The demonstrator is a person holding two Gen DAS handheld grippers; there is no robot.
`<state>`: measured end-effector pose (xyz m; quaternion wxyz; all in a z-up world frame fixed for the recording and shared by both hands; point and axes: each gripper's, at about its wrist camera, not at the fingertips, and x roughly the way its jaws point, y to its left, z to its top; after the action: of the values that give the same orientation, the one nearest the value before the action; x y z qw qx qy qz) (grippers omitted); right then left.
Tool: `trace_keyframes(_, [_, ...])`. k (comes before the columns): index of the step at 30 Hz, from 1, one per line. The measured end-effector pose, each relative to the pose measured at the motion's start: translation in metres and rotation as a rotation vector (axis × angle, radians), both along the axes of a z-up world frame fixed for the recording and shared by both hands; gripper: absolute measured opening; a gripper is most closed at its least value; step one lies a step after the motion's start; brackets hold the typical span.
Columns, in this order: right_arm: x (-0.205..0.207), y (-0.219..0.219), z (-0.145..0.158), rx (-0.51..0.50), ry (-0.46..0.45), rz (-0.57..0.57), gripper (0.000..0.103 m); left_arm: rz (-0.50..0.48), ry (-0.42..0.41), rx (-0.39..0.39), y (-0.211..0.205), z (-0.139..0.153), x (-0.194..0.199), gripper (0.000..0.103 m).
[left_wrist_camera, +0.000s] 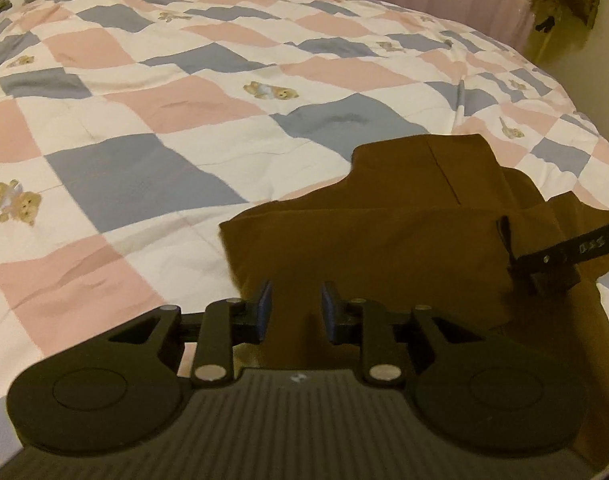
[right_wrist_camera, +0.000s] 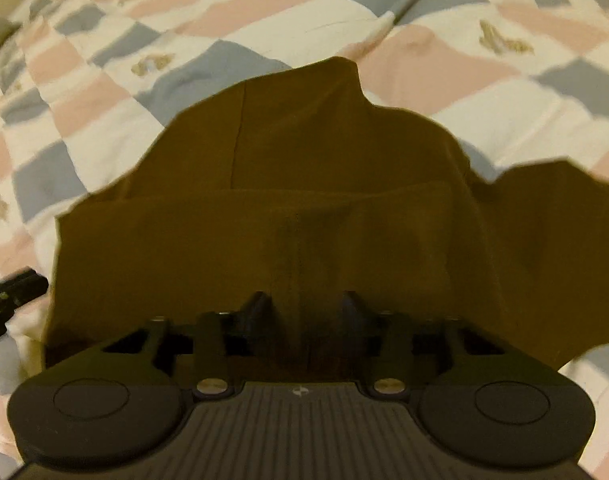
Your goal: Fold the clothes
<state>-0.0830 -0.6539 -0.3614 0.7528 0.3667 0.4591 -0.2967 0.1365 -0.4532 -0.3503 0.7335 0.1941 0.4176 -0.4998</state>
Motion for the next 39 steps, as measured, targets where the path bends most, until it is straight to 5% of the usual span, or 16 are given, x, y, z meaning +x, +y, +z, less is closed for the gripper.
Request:
trace_keyframes(5, [-0.045, 0.003, 0.019, -0.013, -0.142, -0.036, 0.04, -0.022, 0.022, -0.027, -0.002, 0.011, -0.01, 0.021])
trace_keyframes(10, [-0.06, -0.001, -0.019, 0.054, -0.068, -0.057, 0.02, -0.196, 0.056, -0.11, -0.053, 0.024, -0.062, 0.021])
trace_keyframes(15, [-0.094, -0.009, -0.006, 0.067, -0.228, -0.164, 0.019, -0.363, 0.113, -0.184, -0.121, 0.022, -0.113, 0.021])
trace_keyframes(20, [-0.133, -0.025, -0.033, 0.228, -0.276, -0.306, 0.023, -0.485, 0.153, -0.063, -0.194, -0.021, -0.157, 0.021])
trace_keyframes(23, [-0.187, -0.036, -0.019, 0.234, -0.396, -0.462, 0.03, -0.509, 0.06, 0.01, -0.213, -0.041, -0.182, 0.021])
trace_keyframes(29, [-0.335, -0.094, -0.002, 0.059, -0.361, -0.803, 0.035, -0.472, 0.003, -0.101, -0.191, -0.01, -0.201, 0.023])
trace_keyframes(32, [-0.392, -0.127, 0.0, -0.029, -0.359, -0.964, 0.035, -0.529, -0.054, 0.01, -0.205, -0.034, -0.222, 0.023])
trace_keyframes(34, [-0.424, -0.143, -0.001, -0.046, -0.442, -1.071, 0.041, -0.499, -0.084, 0.058, -0.211, -0.042, -0.227, 0.022])
trace_keyframes(36, [-0.45, -0.159, -0.006, -0.064, -0.478, -1.154, 0.043, -0.427, -0.059, 0.006, -0.204, -0.03, -0.223, 0.023])
trace_keyframes(39, [-0.478, -0.179, -0.022, -0.083, -0.443, -1.209, 0.045, -0.339, -0.063, -0.027, -0.182, -0.009, -0.213, 0.023])
